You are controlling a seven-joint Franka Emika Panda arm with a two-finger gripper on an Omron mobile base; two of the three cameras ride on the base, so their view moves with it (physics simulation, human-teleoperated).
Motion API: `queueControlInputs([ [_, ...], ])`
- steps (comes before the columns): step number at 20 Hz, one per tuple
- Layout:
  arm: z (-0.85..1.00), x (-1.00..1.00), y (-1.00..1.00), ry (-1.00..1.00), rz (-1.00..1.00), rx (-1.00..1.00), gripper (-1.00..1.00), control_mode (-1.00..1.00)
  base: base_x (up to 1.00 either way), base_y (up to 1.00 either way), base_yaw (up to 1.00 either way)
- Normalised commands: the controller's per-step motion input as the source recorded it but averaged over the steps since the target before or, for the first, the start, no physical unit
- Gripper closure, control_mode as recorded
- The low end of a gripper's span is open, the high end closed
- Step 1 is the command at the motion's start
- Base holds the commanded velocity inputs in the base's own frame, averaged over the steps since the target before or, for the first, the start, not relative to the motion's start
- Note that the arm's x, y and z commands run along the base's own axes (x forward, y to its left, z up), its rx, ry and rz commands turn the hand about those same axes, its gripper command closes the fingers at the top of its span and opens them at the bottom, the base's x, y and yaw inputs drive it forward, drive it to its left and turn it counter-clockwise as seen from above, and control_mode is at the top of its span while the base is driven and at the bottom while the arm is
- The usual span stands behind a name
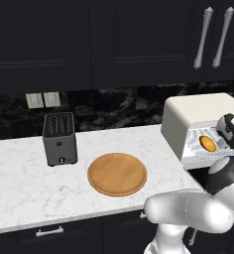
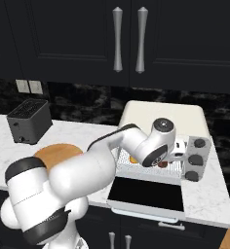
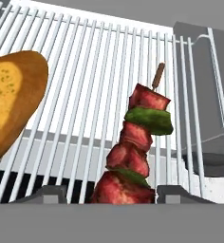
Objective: Pick up the kebab skewer and baguette bread, and place them inside the toaster oven. Close the toaster oven door and start by setting the timer.
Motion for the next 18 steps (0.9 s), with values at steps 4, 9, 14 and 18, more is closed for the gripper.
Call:
queueControlInputs([
  [4,0.00,0.00,0.00,-0.10,0.00,0.00,-1.00,-1.00,0.00,0.00,0.00],
  [9,0.40,-0.14,0.00,-0.06,-0.01,0.00,-1.00,-1.00,0.00,0.00,0.00],
  [14,0.63,-0.27,0.00,0.02,-0.09,0.00,-1.00,-1.00,0.00,0.00,0.00],
  [18,0.12,-0.75,0.07,0.19,-0.23,0.00,-1.00,-1.00,0.00,0.00,0.00],
])
